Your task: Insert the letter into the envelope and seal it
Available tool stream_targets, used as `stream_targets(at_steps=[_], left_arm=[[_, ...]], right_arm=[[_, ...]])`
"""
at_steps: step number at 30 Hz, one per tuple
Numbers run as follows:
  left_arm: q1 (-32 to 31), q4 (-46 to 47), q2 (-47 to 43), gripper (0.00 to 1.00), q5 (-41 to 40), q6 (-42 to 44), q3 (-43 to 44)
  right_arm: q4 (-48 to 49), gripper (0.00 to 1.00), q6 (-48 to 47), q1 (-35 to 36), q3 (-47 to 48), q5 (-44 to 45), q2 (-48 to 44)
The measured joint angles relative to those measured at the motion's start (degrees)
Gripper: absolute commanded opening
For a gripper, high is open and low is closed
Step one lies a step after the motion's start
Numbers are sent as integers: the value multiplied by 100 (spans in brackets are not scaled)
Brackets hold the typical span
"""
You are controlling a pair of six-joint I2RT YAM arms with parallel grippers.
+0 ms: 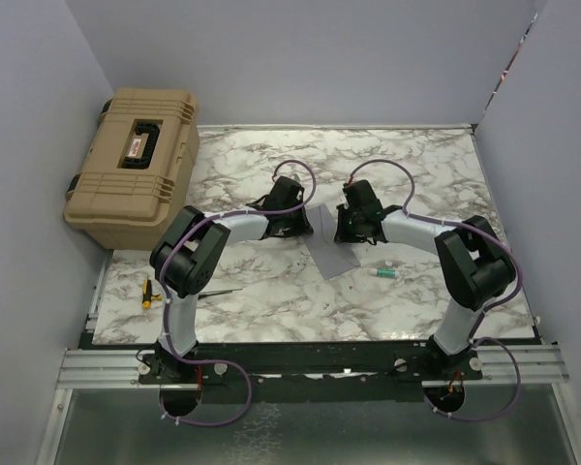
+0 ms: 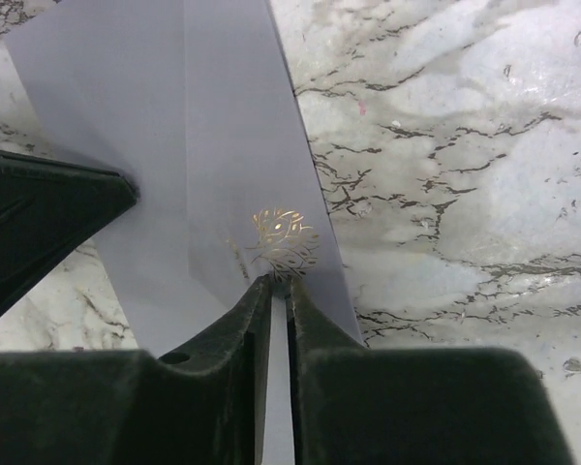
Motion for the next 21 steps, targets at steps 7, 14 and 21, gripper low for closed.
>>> stream_targets(at_steps=[7,14,21], left_arm=[[59,76,0,1,232,-37,-11],[195,1005,0,1,896,-37,-299],[188,1729,20,1,1110,-35,-162]], right_arm=[[-68,26,-361,326,111,577,42],[162,28,-590,363,-50,588,-22],[358,29,-704,367,-181,551,-74]])
